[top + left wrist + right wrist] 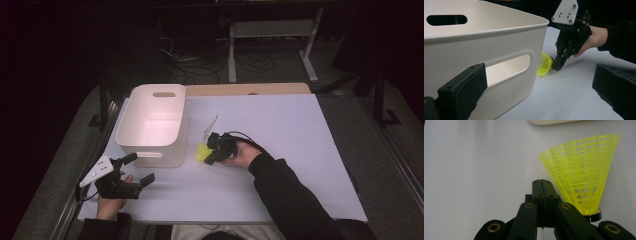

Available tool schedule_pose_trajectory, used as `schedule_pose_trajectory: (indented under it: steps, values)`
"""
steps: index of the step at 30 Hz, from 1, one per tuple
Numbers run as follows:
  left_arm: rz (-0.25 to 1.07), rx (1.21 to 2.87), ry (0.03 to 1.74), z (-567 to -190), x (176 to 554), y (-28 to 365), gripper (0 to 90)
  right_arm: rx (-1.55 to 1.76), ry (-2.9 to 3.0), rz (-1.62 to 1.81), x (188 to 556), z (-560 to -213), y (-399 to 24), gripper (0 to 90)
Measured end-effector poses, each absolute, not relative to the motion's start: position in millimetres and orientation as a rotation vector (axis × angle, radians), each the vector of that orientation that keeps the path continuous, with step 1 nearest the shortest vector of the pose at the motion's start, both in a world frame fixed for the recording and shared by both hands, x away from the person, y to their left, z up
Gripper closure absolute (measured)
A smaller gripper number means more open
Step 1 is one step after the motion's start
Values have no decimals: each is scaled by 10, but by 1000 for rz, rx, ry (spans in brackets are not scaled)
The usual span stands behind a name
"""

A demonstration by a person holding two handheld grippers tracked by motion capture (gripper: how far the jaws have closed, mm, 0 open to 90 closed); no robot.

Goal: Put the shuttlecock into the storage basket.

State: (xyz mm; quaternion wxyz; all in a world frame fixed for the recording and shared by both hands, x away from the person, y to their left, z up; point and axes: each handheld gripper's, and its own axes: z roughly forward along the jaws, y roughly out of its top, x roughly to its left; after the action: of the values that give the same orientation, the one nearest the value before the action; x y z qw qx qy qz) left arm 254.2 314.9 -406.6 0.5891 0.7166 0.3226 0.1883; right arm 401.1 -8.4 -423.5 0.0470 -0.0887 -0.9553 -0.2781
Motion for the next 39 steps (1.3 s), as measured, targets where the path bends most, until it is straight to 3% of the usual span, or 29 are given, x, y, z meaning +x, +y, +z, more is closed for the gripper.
schedule_pose_trajectory:
  steps: [39]
  values:
    - [436, 1670, 749, -4067, 2547, 3149, 0, -450, -2920, -906, 4254, -4248, -149, 889]
